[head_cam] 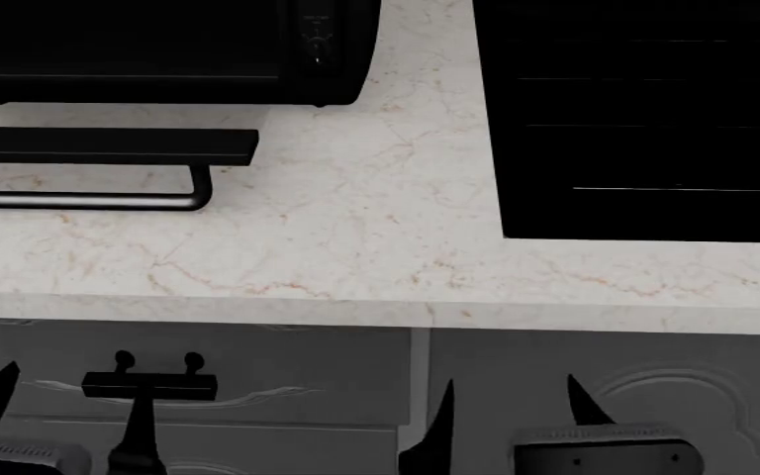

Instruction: Fully slide the toaster oven rack0 out.

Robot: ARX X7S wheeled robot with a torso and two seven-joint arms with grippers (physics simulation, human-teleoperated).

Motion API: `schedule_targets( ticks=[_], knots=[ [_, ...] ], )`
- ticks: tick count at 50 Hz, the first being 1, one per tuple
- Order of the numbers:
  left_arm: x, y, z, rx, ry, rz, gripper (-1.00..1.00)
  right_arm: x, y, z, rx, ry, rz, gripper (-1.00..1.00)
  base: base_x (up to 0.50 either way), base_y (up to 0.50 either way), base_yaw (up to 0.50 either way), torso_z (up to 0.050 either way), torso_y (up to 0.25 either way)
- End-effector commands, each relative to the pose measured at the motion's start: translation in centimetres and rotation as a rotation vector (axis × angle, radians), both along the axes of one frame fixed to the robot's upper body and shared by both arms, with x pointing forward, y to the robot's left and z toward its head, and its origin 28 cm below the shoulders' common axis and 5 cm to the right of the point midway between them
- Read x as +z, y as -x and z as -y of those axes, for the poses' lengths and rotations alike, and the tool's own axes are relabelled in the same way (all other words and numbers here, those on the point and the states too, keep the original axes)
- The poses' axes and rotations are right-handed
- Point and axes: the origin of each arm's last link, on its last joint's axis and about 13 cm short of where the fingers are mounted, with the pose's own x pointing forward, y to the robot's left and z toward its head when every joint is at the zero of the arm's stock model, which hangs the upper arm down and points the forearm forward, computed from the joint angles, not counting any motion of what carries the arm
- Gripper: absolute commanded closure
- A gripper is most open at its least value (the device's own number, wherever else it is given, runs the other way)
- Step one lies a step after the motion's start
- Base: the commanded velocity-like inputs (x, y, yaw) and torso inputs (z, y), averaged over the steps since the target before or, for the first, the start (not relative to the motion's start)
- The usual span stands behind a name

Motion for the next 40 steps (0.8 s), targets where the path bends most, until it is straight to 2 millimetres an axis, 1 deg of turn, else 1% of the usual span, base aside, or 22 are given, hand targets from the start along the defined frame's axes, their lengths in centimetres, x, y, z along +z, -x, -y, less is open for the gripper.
schedule_targets(
  ticks=[1,3,6,8,11,13,14,17,21,22,29,40],
  knots=[
    [5.5,0.8,-0.4,-0.027,-0.035,0.061,-1.0,6.2,-0.3,-0.2,0.031,0.079,0.072,-1.0,0.0,0.0,0.0,0.0,0.0],
    [6.3,0.8,-0.7,-0.013,-0.032,0.083,-1.0,7.4,-0.8,-0.2,0.036,0.078,0.086,-1.0,0.0,0.0,0.0,0.0,0.0],
    [7.5,0.8,-0.8,-0.023,-0.034,0.095,-1.0,9.4,-1.0,-0.1,0.032,0.092,0.125,-1.0,0.0,0.0,0.0,0.0,0.0],
    [8.1,0.7,-0.9,-0.019,-0.044,0.107,-1.0,10.3,-1.0,0.0,0.029,0.093,0.139,-1.0,0.0,0.0,0.0,0.0,0.0],
    [9.5,0.4,-0.7,-0.037,-0.059,0.122,-1.0,11.8,-1.1,0.0,0.04,0.101,0.153,-1.0,0.0,0.0,0.0,0.0,0.0],
    [10.9,0.2,-0.7,-0.025,-0.07,0.141,-1.0,12.8,-1.4,0.0,0.049,0.109,0.162,-1.0,0.0,0.0,0.0,0.0,0.0],
    [11.4,0.2,-0.6,-0.019,-0.079,0.15,-1.0,13.6,-1.5,0.0,0.061,0.109,0.169,-1.0,0.0,0.0,0.0,0.0,0.0],
    [12.7,0.2,-0.4,-0.021,-0.099,0.171,-1.0,14.4,-1.7,0.2,0.061,0.12,0.172,-1.0,0.0,0.0,0.0,0.0,0.0],
    [14.0,-0.7,-0.7,-0.033,-0.095,0.168,-1.0,15.6,-1.8,0.2,0.078,0.126,0.178,-1.0,0.0,0.0,0.0,0.0,0.0],
    [14.3,-0.8,-0.8,-0.035,-0.087,0.175,-1.0,15.7,-2.0,0.3,0.079,0.124,0.179,-1.0,0.0,0.0,0.0,0.0,0.0],
    [14.4,-0.3,-1.2,-0.017,-0.085,0.182,-1.0,15.9,-2.0,0.4,0.078,0.119,0.192,-1.0,0.0,0.0,0.0,0.0,0.0],
    [14.0,-0.6,-1.4,0.0,-0.084,0.18,-1.0,15.4,-2.0,0.3,0.085,0.12,0.183,-1.0,0.0,0.0,0.0,0.0,0.0]
  ],
)
